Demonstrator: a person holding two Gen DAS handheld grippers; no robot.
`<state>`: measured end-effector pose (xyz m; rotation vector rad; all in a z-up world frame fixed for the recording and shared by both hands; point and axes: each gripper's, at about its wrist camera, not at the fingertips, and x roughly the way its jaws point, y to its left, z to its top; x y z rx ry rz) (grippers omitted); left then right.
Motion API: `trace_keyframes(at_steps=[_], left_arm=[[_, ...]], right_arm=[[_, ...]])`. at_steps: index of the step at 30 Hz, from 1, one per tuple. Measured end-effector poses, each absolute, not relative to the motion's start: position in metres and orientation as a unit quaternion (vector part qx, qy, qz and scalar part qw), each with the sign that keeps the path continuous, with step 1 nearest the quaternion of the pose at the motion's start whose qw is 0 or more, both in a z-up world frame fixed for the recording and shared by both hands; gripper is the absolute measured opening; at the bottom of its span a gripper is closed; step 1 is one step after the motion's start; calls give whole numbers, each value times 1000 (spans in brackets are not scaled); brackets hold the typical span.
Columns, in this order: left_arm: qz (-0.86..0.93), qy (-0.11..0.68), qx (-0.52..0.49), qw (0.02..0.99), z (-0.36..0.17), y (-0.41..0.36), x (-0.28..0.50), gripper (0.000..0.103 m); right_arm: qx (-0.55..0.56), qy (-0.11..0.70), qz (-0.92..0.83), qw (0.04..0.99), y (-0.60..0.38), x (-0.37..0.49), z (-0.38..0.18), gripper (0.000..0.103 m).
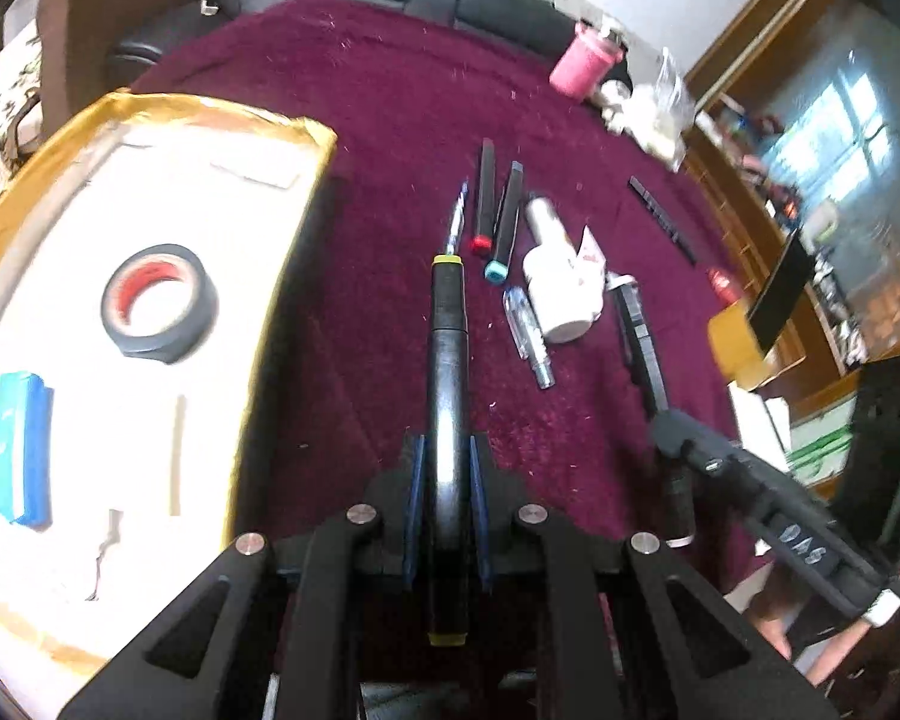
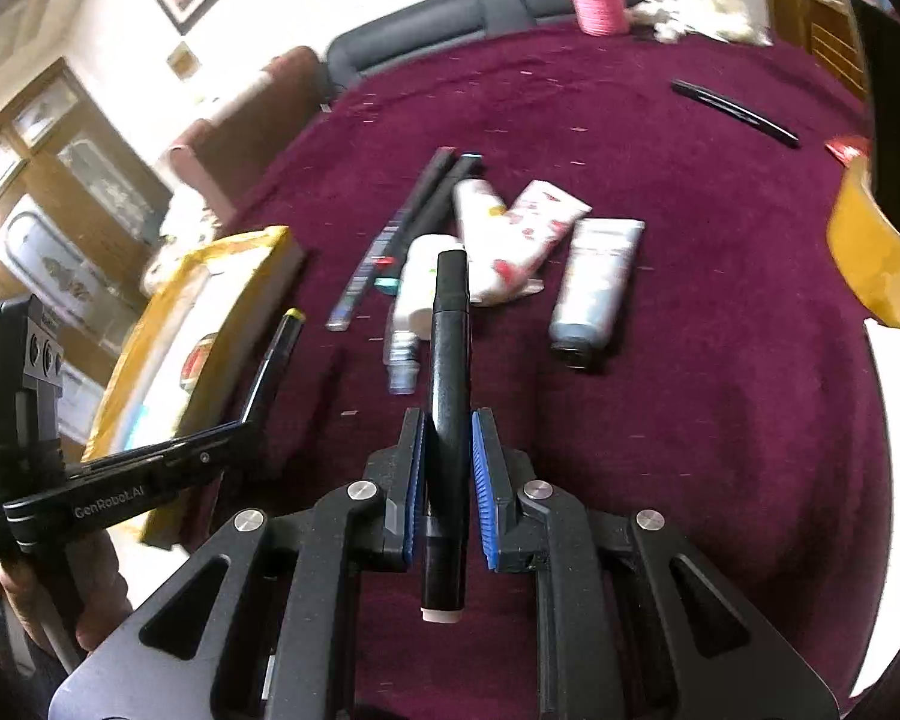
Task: Organize objects
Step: 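Carry both black markers into the white box and open both tools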
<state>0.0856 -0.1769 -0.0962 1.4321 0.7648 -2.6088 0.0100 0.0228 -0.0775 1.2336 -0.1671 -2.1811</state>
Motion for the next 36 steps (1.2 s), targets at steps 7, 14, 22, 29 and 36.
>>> trace_keyframes(at_steps=[7,14,22,29,36], left_arm=[[-846,304,435,45,-64,-225,112,12],[-837,347,410,108,-61,-291,126,12],[-817,359,421,161,-89,-343,111,12],[-803,369,435,174,-109,-367,95,12],[-790,363,460,180,-125,-370,80,12]], right_arm=[[458,-40,-797,391,-26,29,-60,15],[470,-23,-756,455,-82,20,-55,15],[475,14,-727,496,-161,-12,-51,15],[491,52,-712,499,-222,-43,-67,16],[503,97,-711,481,-252,-63,-87,16]])
